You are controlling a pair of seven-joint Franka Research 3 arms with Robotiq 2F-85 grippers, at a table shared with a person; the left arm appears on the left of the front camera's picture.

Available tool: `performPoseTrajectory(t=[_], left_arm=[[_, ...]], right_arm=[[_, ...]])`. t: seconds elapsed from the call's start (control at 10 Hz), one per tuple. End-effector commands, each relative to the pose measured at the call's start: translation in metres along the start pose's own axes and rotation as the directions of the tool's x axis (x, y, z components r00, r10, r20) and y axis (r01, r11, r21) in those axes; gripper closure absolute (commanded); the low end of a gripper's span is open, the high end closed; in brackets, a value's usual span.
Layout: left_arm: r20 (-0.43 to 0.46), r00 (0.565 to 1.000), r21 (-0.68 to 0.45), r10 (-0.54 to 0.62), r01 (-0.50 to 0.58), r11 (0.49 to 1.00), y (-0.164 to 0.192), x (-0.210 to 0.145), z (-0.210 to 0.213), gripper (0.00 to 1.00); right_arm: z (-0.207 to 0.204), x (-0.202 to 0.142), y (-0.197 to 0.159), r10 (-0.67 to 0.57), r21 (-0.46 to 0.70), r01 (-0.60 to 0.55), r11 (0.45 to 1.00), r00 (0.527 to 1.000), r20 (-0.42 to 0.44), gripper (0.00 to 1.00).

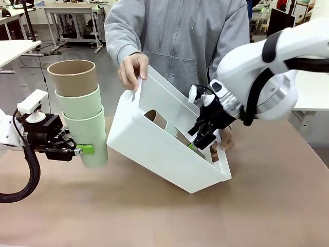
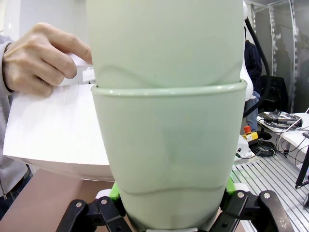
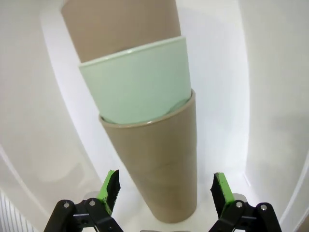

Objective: Stack the cups and store them in the basket.
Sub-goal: Place the stack of Reusable plastic cups into the Pantry Basket.

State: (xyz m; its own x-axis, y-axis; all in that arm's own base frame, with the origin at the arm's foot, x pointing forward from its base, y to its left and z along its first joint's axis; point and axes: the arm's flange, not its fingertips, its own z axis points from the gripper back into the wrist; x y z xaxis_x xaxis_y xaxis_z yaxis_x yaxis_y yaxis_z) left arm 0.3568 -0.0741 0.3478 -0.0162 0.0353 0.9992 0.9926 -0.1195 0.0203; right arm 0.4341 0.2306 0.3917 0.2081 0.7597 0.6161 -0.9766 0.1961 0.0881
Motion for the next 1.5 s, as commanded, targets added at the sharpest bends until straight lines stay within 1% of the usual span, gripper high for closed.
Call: performPoseTrajectory(t=[0.0, 0.1, 0.3, 0.4, 0.6, 0.7, 0.8, 1.0, 1.2, 1.3, 1.4], left_arm=[[0.007, 1.0, -0.001, -0.013, 0.013, 1.0, 0.0, 0.005, 0.001, 0.16], [0.007, 1.0, -0.001, -0.013, 0.013, 1.0, 0.0, 0.005, 0.001, 0.16], [0.007, 1.0, -0.001, -0.013, 0.013, 1.0, 0.0, 0.005, 0.001, 0.16], [0.007, 1.0, -0.001, -0.013, 0.013, 1.0, 0.0, 0.005, 0.001, 0.16], [0.007, 1.0, -0.001, -0.013, 0.013, 1.0, 0.0, 0.005, 0.001, 0.16], [0.007, 1.0, -0.001, -0.013, 0.013, 1.0, 0.0, 0.005, 0.001, 0.16], [0.007, 1.0, -0.001, -0.013, 0.013, 1.0, 0.0, 0.005, 0.001, 0.16], [0.007, 1.0, -0.001, -0.013, 0.013, 1.0, 0.0, 0.005, 0.001, 0.16], [0.007, 1.0, -0.001, -0.013, 0.013, 1.0, 0.0, 0.005, 0.001, 0.16], [0.007, 1.0, -0.001, -0.013, 0.013, 1.0, 0.0, 0.005, 0.001, 0.16], [0.007, 1.0, -0.001, -0.013, 0.013, 1.0, 0.0, 0.005, 0.001, 0.16]], right_arm=[[0.033, -0.011, 0.008, -0.006, 0.013, 0.005, 1.0, 0.998, 0.057, 0.0], [0.052, -0.015, 0.009, -0.014, 0.02, 0.012, 1.0, 0.996, 0.085, 0.0], [0.104, -0.022, 0.012, -0.033, 0.016, 0.031, 0.999, 0.984, 0.174, 0.0], [0.14, -0.035, 0.015, -0.045, 0.015, 0.043, 0.999, 0.967, 0.252, 0.0], [0.202, -0.067, 0.022, -0.048, 0.001, 0.052, 0.999, 0.917, 0.396, 0.0], [0.226, -0.086, 0.023, -0.046, -0.022, 0.063, 0.998, 0.892, 0.45, 0.0], [0.245, -0.115, 0.023, -0.052, -0.034, 0.079, 0.996, 0.868, 0.494, 0.0], [0.261, -0.168, 0.026, -0.09, -0.036, 0.131, 0.991, 0.831, 0.549, 0.0], [0.257, -0.201, 0.02, -0.128, -0.027, 0.174, 0.984, 0.811, 0.571, 0.0], [0.256, -0.209, 0.019, -0.103, -0.059, 0.174, 0.983, 0.791, 0.603, 0.0], [0.265, -0.198, 0.027, -0.137, -0.033, 0.185, 0.982, 0.826, 0.547, 0.0]])
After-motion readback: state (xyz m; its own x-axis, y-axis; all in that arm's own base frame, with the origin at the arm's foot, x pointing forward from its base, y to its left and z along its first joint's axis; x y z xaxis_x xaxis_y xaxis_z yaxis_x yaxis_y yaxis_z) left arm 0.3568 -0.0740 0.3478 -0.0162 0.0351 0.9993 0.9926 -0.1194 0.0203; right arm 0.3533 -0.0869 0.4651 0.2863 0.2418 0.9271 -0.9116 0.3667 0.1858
